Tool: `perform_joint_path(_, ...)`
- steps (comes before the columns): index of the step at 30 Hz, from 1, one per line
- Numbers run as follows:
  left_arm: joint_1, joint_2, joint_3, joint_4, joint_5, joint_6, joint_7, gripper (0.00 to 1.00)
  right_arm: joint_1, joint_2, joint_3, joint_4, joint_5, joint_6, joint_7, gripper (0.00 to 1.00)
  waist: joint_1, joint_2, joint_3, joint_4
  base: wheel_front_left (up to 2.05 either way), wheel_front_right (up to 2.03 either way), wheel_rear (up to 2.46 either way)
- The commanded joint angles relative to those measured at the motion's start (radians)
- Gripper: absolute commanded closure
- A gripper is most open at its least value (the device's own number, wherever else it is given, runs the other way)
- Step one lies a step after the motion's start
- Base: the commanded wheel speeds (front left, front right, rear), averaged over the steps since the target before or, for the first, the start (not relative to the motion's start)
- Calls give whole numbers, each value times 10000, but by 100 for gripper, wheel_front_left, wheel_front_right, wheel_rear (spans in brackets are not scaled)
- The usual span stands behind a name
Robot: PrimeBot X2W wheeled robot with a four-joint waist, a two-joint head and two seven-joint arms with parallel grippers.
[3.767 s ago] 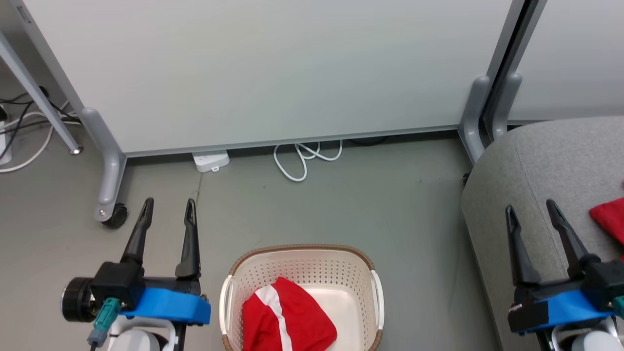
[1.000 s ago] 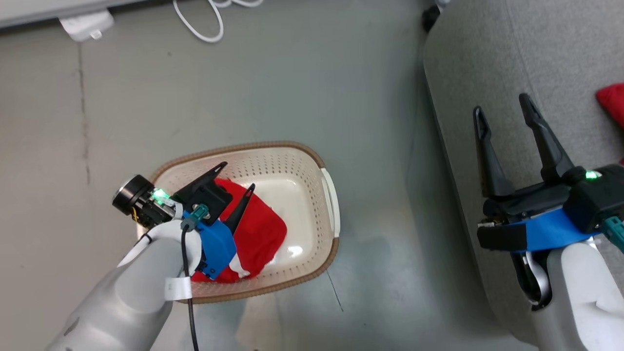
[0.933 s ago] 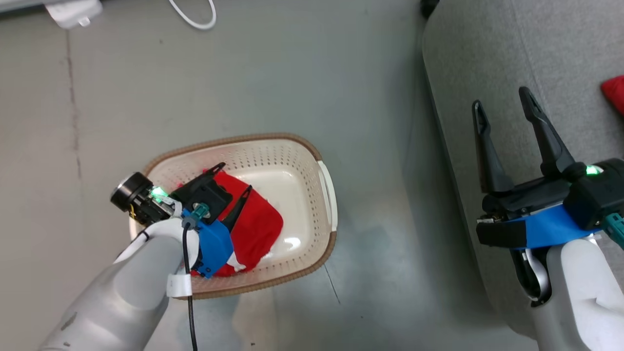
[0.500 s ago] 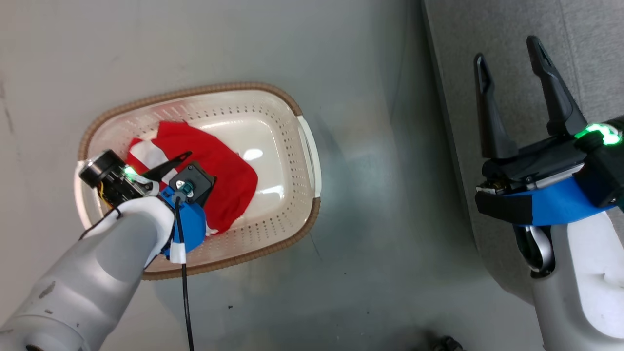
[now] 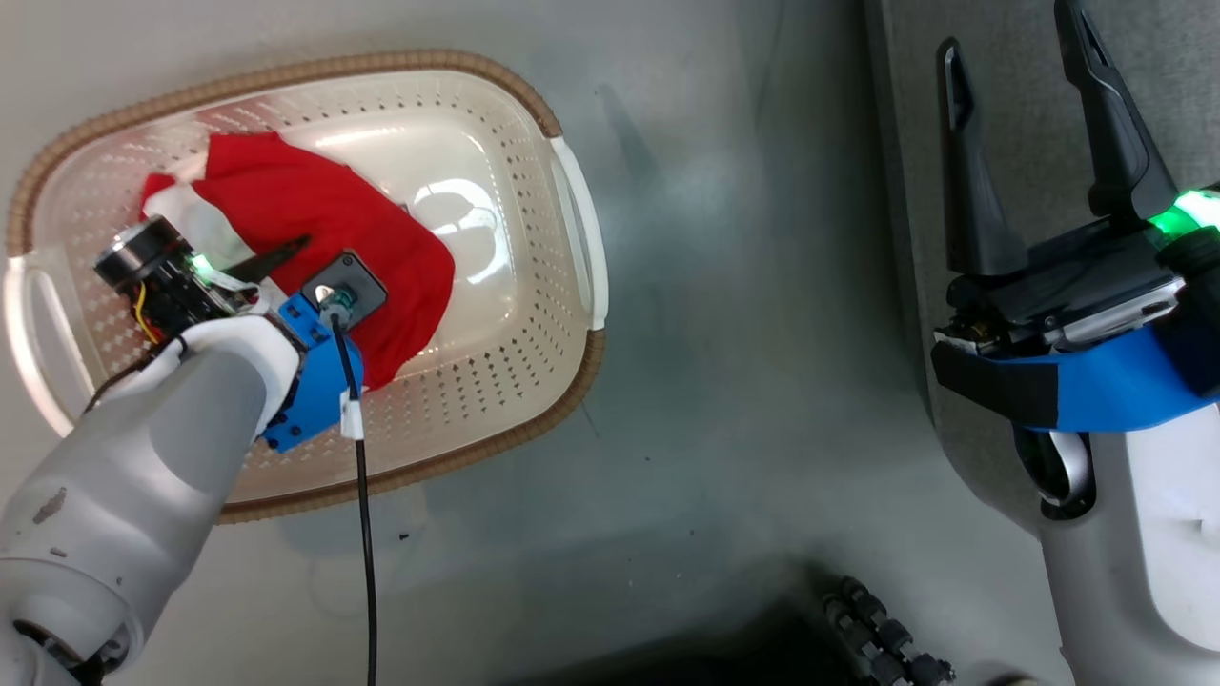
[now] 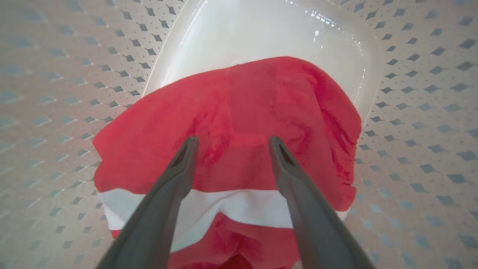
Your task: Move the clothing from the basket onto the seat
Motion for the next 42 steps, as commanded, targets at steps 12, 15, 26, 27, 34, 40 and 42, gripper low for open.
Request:
perform_joint_path(12,-802,159,-44,478,216,-10,811,0,-241,77,-70,-453,-114,1,-32,0,-1,0,1229,-299,0,0,0)
perform_joint_path(15,-936,183,-44,626,223,-10,924,0,-198,100,-112,-511,-133,1,-34,0,-1,0,1366,-328,0,0,0)
perform_joint_path(26,-894,90,-46,833,247,-12,1277,100,-140,208,-215,-515,-143,1,-32,0,-1,0,1424,-380,0,0,0)
perform_joint_path(27,-877,74,-48,821,248,-12,1286,100,-151,210,-217,-503,-146,1,-32,0,-1,0,1413,-377,0,0,0)
perform_joint_path(34,-811,-26,-47,692,173,-12,1181,100,-202,248,-274,-467,-201,1,-32,0,-1,0,1293,-316,0,0,0)
perform_joint_path(40,-667,-219,-46,552,-19,-10,869,100,-210,252,-329,-401,-226,1,-34,0,-1,0,961,-160,0,0,0)
perform_joint_path(42,-627,-292,-46,541,-175,-10,731,100,-222,232,-367,-374,-227,1,-32,0,-1,0,814,-80,0,0,0)
